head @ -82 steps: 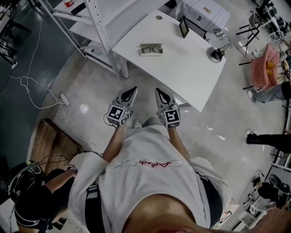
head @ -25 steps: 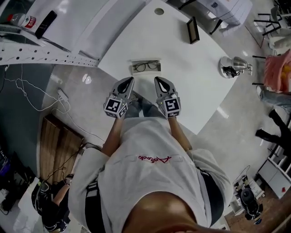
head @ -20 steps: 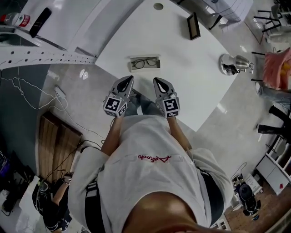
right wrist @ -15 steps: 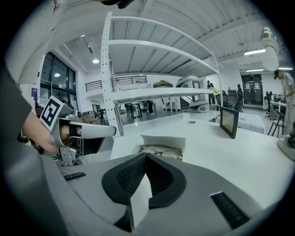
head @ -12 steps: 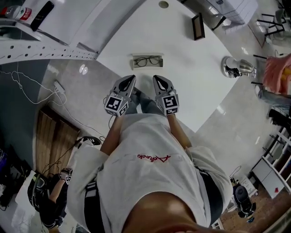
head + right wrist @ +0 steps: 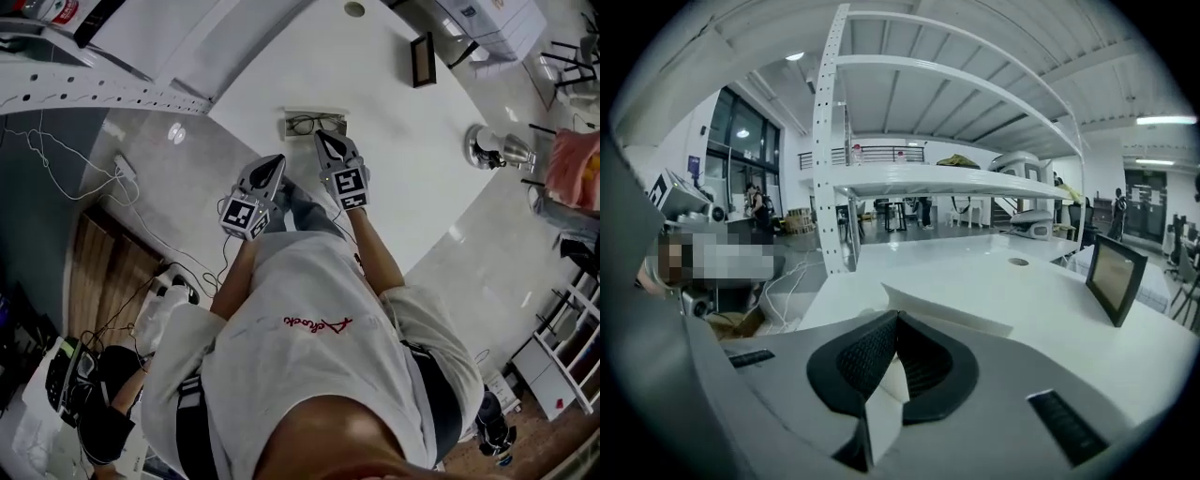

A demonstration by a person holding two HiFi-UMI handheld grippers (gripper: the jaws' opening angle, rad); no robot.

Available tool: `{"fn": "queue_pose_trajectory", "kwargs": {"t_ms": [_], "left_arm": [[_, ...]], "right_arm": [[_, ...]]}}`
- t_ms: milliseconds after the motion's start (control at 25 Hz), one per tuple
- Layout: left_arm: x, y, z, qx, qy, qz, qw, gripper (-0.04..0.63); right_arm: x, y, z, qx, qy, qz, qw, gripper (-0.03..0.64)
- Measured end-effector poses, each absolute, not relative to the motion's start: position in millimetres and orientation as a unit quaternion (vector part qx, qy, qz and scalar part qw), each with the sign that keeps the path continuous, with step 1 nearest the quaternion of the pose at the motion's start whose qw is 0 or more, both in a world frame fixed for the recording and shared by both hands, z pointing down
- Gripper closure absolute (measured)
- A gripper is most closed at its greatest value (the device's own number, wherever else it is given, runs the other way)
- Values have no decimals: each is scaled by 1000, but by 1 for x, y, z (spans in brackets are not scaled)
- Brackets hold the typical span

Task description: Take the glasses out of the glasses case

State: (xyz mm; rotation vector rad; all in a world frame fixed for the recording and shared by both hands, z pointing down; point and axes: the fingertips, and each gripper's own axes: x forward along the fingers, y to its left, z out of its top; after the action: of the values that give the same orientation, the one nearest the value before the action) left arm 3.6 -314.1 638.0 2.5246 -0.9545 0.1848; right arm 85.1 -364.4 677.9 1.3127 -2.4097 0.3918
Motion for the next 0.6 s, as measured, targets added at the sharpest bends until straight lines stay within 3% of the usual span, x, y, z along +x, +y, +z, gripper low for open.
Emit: {"fn": "queue_pose_trajectory", "kwargs": {"t_ms": [160,360,600], "left_arm": [[0,-313,639,908,-353,59,219,572],[-7,-314,639,904,-363,56,222,572],[-10,-314,638,900,-369,52,226,572]], "right_arm": [[87,-376,691,445,-851,90,262,620],[82,-380,704,364,-827,-84,420,620],[79,-380,720,286,-785,-199,512,619]]}}
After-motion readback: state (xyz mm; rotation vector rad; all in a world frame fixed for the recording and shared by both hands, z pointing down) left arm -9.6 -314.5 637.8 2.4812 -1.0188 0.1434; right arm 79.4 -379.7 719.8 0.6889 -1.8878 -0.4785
